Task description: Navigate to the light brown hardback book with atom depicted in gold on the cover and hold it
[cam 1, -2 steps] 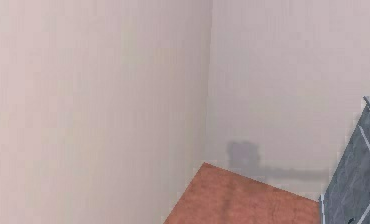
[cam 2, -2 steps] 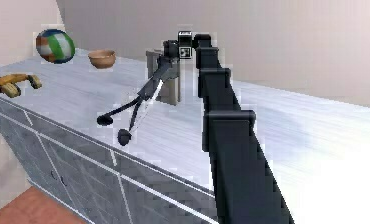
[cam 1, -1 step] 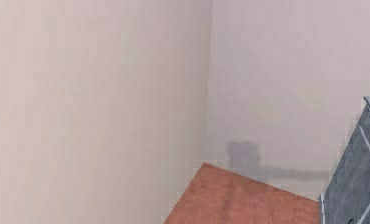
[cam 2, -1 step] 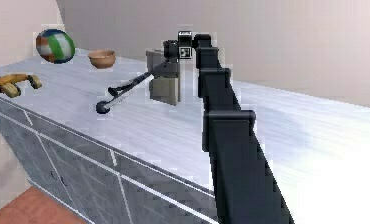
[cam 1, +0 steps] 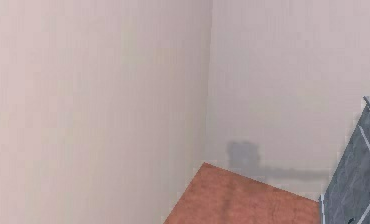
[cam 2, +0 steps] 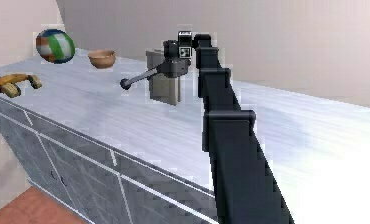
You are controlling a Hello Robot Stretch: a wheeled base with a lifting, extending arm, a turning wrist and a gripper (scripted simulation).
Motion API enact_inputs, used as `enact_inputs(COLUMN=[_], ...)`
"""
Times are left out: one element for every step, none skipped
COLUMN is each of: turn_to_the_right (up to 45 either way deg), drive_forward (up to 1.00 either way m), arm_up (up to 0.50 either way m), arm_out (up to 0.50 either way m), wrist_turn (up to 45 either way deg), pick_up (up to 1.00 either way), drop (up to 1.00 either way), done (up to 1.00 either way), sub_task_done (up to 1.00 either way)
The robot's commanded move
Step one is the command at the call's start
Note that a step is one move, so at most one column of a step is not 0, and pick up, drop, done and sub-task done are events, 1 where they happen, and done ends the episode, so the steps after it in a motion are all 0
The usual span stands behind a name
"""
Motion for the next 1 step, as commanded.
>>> enact_inputs(turn_to_the_right=[0.0], drive_forward=[0.0], arm_up=[0.0], arm_out=[0.0], wrist_turn=[42.0], pick_up=[0.0], drop=[0.0], done=[0.0], sub_task_done=[0.0])
